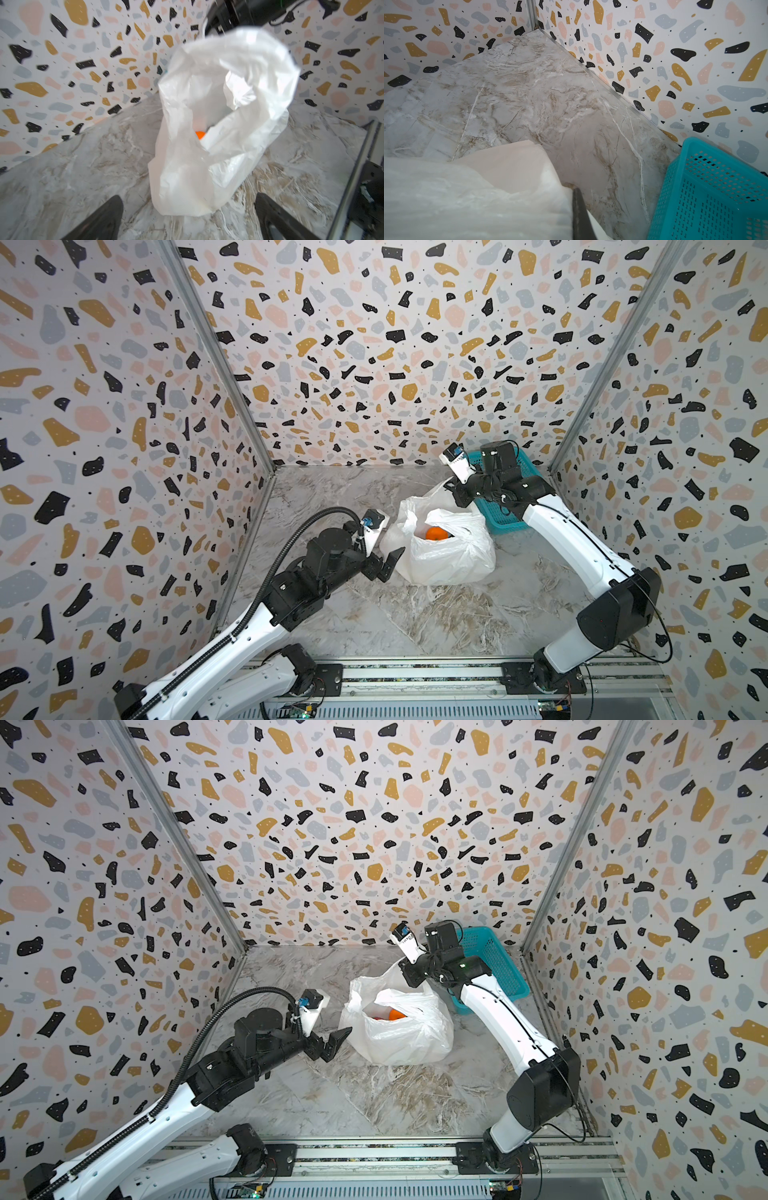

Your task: Untie the knot of the plastic bag and take out the fruit

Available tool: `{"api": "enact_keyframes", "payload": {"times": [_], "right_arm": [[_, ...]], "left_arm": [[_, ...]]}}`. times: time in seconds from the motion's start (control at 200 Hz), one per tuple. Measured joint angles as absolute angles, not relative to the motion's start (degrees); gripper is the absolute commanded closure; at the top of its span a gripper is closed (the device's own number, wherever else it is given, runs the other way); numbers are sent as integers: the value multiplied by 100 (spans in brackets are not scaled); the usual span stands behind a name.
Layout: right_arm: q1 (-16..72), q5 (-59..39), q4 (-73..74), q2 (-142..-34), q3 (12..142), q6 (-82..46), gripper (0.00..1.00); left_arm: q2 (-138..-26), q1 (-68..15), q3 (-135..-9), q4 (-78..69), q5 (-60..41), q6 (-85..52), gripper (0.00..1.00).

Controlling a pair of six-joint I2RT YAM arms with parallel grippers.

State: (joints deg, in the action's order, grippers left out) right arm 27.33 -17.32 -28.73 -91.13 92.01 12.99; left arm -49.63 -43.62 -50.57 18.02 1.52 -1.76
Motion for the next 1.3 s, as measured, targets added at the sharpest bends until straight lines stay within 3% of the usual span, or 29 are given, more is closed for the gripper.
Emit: {"api": "enact_keyframes", "payload": {"times": [0.24,0.586,0.811,1.096,1.176,1.301], "right_arm": [[2738,-1758,-2877,-9113,9201,1184,100],[2840,-1765,-2877,-9087,9144,1138,100],[2934,-1769,-2869,-9019,9065,1044,100],[2943,-1682,-2808,-8849,9041,987,100],[2943,-1684,-2742,-8792,8973,961,100],[2943,-1686,-2687,-8689,8770,923,100]], "left_arm": [[-5382,-4362,-4998,1138,189,-784,0],[-6630,-4362,-5885,384,790,-1133,1],[-7454,-4362,-6340,690,1219,-1155,0],[-7487,-4292,-6053,1186,1935,-1094,0],[-7481,-4211,-5887,1269,2080,-1096,5],[-7481,-4077,-5596,1310,2152,-1096,23]]}}
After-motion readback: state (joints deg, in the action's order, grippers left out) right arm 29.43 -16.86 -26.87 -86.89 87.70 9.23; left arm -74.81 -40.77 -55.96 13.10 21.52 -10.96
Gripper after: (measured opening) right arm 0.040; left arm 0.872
